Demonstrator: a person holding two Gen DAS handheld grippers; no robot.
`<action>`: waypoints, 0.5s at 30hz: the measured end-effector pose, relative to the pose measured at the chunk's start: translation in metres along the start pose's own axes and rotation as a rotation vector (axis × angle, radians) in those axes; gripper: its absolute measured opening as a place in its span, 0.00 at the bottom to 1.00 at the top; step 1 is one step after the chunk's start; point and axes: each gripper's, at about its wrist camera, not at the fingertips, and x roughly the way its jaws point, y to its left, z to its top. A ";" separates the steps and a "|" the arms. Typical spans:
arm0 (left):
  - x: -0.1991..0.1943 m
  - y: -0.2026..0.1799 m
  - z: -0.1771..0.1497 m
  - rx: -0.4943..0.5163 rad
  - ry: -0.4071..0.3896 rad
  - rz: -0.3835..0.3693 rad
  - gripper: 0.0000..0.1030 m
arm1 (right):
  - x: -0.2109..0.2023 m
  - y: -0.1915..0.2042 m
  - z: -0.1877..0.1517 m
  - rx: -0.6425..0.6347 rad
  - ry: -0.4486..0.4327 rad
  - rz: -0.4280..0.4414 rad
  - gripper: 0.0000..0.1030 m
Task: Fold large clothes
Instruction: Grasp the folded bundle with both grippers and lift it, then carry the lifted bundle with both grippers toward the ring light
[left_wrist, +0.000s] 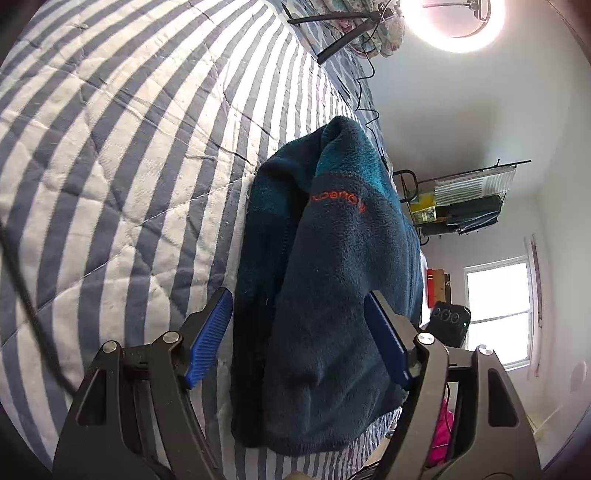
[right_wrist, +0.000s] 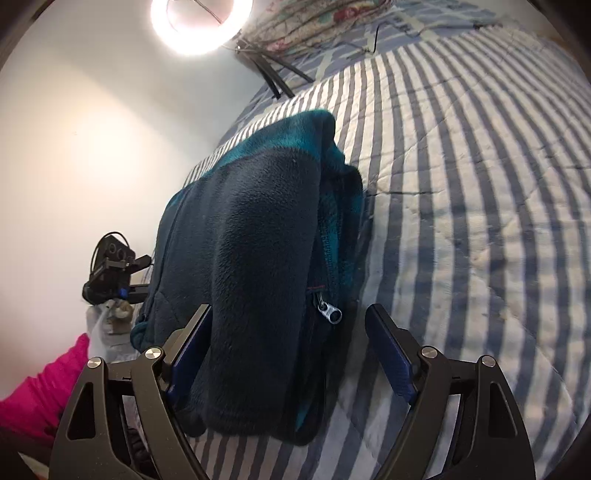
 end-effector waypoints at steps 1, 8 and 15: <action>0.003 0.000 0.000 0.003 0.002 0.004 0.73 | 0.004 -0.002 0.001 0.011 0.008 0.018 0.80; 0.020 -0.010 -0.001 0.038 0.014 0.031 0.57 | 0.019 -0.005 0.012 0.030 0.010 0.072 0.81; 0.031 -0.026 0.001 0.066 0.008 0.077 0.48 | 0.029 0.010 0.008 -0.013 0.027 0.067 0.79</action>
